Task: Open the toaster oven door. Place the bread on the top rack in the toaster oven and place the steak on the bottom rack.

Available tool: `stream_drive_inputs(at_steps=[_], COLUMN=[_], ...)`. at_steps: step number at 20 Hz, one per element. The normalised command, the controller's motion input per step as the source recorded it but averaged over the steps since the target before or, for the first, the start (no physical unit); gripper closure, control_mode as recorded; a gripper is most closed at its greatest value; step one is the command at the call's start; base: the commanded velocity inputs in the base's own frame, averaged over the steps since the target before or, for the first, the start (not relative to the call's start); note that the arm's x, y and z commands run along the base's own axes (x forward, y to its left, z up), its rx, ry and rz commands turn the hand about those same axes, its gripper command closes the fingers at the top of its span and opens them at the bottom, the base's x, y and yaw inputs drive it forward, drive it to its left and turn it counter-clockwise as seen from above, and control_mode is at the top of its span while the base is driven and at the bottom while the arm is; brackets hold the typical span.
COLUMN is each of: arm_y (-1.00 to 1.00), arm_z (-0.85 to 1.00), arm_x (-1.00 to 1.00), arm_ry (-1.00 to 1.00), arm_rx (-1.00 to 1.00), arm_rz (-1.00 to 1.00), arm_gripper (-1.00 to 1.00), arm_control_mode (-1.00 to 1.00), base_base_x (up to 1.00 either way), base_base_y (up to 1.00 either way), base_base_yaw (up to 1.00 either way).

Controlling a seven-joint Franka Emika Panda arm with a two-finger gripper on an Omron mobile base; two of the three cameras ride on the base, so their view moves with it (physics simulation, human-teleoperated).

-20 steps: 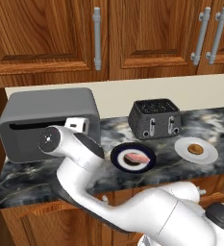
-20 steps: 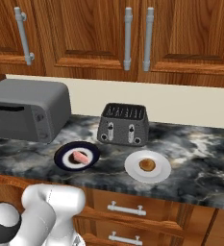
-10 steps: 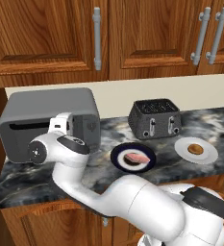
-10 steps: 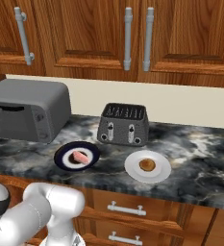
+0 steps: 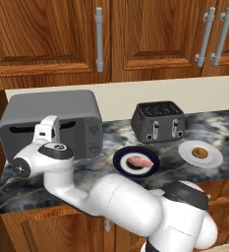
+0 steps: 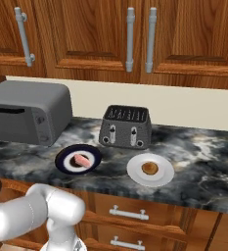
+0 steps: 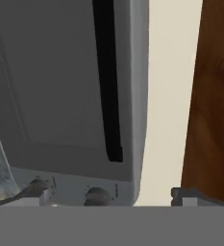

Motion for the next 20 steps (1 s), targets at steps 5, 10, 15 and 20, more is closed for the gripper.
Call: stream_drive_inputs(at_steps=[5,10,15,20], arm_y=[0.31,0.06,0.0,0.0], arm_z=[0.0,0.0,0.0,0.0], arm_x=[0.31,0.28,0.48,0.28], arm_ry=[-0.08,-0.02,-0.01,0.0], arm_rx=[0.0,0.0,0.0,0.0], arm_rz=[0.0,0.0,0.03,0.07], arm_gripper=[-1.0,-1.0,-1.0,-1.0], arm_control_mode=[-1.0,-1.0,-1.0,-1.0], base_base_x=[0.0,0.0,0.0,0.0], base_base_y=[0.0,0.0,0.0,0.0], base_base_yaw=[0.0,0.0,0.0,0.0])
